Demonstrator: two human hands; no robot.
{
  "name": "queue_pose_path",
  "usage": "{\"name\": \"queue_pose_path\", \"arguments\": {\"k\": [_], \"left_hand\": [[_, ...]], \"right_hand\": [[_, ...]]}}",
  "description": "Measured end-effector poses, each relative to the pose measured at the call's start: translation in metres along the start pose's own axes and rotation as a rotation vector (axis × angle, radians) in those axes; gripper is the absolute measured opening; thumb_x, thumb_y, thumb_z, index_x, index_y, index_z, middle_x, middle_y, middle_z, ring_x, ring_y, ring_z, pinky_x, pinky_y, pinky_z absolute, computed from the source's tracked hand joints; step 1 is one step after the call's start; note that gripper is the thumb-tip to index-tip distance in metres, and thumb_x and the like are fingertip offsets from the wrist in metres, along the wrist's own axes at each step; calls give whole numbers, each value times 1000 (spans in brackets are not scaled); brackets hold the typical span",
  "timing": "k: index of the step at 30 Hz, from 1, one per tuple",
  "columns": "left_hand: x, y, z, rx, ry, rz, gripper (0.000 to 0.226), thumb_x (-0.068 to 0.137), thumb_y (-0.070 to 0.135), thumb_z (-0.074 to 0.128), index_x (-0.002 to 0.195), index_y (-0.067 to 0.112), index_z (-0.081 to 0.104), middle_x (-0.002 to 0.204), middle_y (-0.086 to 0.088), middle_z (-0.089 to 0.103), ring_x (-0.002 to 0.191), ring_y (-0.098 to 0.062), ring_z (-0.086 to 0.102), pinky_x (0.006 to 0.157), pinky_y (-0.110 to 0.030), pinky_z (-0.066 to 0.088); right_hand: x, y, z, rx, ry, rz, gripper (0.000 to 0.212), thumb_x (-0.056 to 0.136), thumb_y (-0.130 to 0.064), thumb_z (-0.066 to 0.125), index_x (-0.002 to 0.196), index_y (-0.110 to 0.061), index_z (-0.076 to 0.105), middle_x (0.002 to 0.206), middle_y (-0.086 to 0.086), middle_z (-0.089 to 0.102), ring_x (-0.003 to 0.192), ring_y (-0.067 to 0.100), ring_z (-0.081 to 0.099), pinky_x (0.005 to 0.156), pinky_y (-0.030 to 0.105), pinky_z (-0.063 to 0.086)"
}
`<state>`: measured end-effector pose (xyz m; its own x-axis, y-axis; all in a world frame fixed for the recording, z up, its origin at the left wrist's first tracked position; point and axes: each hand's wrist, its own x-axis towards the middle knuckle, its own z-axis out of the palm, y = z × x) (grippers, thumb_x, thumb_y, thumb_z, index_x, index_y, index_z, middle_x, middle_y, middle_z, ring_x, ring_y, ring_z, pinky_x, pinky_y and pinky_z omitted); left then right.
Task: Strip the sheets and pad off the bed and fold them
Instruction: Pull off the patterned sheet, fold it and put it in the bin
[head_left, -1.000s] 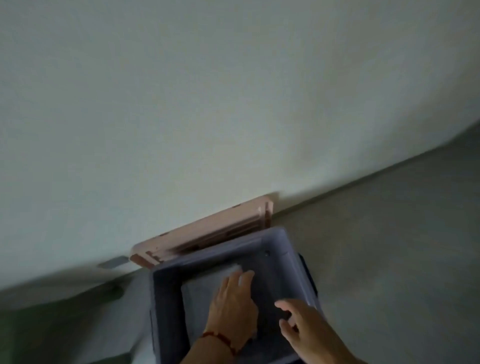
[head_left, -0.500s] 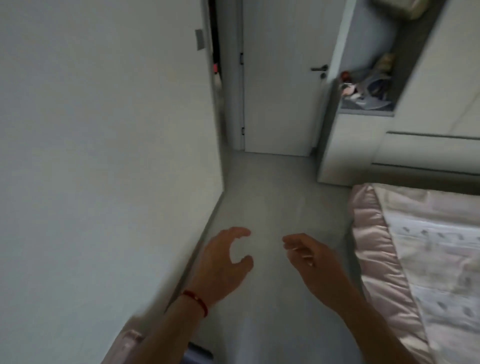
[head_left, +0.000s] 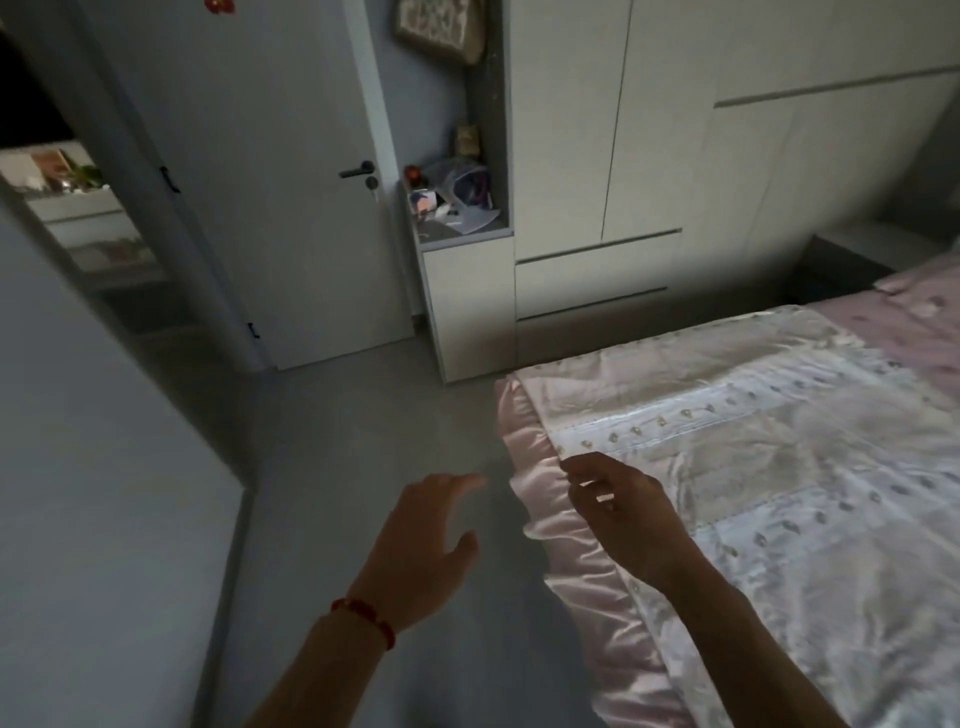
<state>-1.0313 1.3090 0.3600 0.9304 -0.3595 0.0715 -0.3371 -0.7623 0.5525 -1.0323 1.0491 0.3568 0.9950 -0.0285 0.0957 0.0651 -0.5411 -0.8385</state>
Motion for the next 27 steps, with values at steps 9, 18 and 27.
{"name": "queue_pose_path", "arguments": {"k": [9,18,27], "left_hand": [[208,-61,31,-246,-133,22,61,78,40,49,137,24,53,132,3,57,124,-16,52,107,-29,38],[437,-83,31,-207,-320,297,66,86,32,53,150,31,34,150,7,40,136,-10,40,115,-36,36],[670,-141,32,-79,-493,175,78,94,27,62,157,35,18,156,1,34,139,-17,41,111,-30,40]], "right_hand": [[140,50,9,-51,83,212,27,97,-14,65,114,-34,72,104,-23,72,95,-7,67,84,12,53],[279,103,2,88,328,541,21,95,-19,65,109,-32,74,92,-10,77,87,8,73,82,34,59],[505,190,30,311,402,733,22,92,-11,63,101,-27,74,86,-4,78,80,15,74,85,48,59]]}}
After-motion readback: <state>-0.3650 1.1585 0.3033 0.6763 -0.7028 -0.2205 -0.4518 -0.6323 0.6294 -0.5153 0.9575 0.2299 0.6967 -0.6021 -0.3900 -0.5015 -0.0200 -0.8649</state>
